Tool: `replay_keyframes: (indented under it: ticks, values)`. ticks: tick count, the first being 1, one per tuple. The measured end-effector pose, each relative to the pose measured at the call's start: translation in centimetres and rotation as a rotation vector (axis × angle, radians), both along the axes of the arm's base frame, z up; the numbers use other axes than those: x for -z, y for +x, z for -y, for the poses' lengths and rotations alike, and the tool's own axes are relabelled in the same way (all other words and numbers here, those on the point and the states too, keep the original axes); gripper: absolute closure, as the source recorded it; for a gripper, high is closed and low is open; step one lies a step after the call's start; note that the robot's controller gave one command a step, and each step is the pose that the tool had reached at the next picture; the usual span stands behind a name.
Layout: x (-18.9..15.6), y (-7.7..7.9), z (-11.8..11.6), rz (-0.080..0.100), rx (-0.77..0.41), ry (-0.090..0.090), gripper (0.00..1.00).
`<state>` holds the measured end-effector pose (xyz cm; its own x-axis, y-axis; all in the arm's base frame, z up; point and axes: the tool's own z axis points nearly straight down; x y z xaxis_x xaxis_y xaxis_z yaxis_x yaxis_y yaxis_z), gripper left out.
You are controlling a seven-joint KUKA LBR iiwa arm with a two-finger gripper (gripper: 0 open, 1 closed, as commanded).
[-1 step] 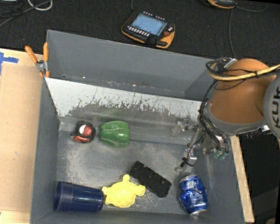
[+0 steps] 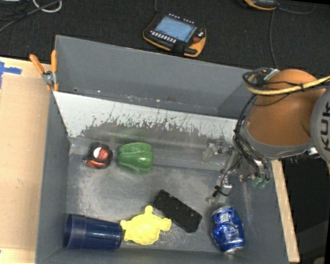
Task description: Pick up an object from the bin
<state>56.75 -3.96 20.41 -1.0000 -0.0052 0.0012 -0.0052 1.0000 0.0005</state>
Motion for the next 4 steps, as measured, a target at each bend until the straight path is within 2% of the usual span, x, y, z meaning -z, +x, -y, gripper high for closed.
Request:
replay_keyframes:
  ticks: [1,2,3,4]
  values:
    - [2.6,-3.4,3.8,-0.005,-0.031,0.0,0.0]
    - [6.5,-4.9,-1.0,0.002,0.147,0.002,0.0]
    - [8.0,-3.9,-1.4,-0.002,0.13,0.005,0.0]
    - [4.2,-5.0,-2.1,-0.001,-0.017,0.007,0.0]
